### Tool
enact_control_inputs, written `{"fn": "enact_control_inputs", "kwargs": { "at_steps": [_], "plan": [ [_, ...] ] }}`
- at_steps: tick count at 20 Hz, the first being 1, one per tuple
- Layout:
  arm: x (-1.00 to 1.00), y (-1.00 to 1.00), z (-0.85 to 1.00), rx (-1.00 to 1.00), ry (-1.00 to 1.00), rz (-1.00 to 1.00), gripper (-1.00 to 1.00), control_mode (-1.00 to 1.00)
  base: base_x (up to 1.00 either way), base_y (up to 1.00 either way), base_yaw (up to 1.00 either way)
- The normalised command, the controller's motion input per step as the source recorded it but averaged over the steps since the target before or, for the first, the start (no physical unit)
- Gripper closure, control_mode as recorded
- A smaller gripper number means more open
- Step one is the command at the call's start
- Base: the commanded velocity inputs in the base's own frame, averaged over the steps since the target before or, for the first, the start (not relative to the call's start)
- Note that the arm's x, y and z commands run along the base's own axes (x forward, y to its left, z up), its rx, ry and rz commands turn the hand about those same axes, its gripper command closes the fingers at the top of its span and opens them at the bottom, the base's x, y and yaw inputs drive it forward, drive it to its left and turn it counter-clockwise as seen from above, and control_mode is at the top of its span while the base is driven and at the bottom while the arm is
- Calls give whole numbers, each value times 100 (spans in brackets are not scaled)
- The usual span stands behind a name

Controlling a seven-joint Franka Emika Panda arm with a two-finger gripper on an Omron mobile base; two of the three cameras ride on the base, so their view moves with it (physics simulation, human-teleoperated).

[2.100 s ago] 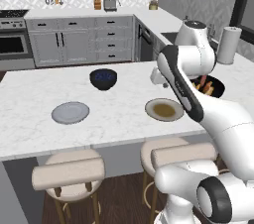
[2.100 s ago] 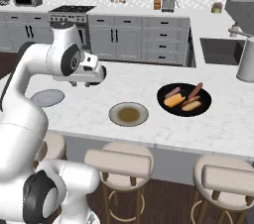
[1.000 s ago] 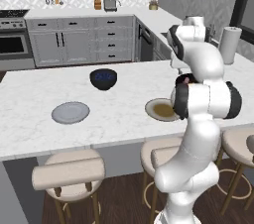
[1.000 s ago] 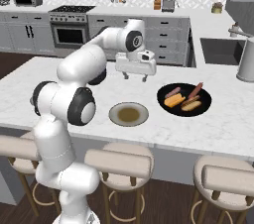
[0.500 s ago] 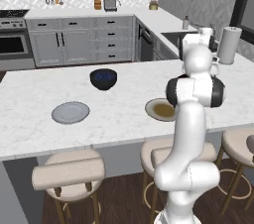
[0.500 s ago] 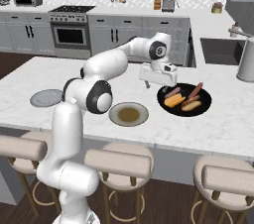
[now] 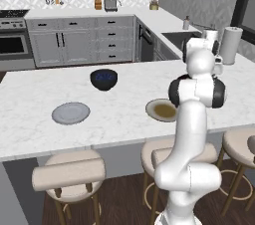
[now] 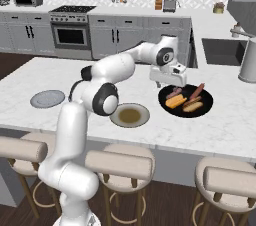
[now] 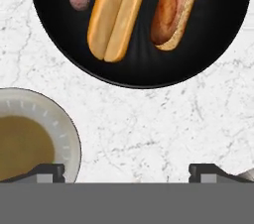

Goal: Place one bun and one sausage from the bowl on each plate.

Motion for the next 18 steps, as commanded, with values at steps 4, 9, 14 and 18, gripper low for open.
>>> {"fn": "enact_control_inputs", "kwargs": {
  "at_steps": [4, 9, 14, 18],
  "plan": [
    [7, 1, -34, -1, -32, 4, -100, -100, 0, 0, 0],
    [30, -24, -55, 0, -4, 0, -100, -100, 0, 0, 0],
    [51, -12, -23, 0, 9, 2, -100, -100, 0, 0, 0],
    [38, -21, 0, 1, 10, 6, -100, -100, 0, 0, 0]
  ]
}}
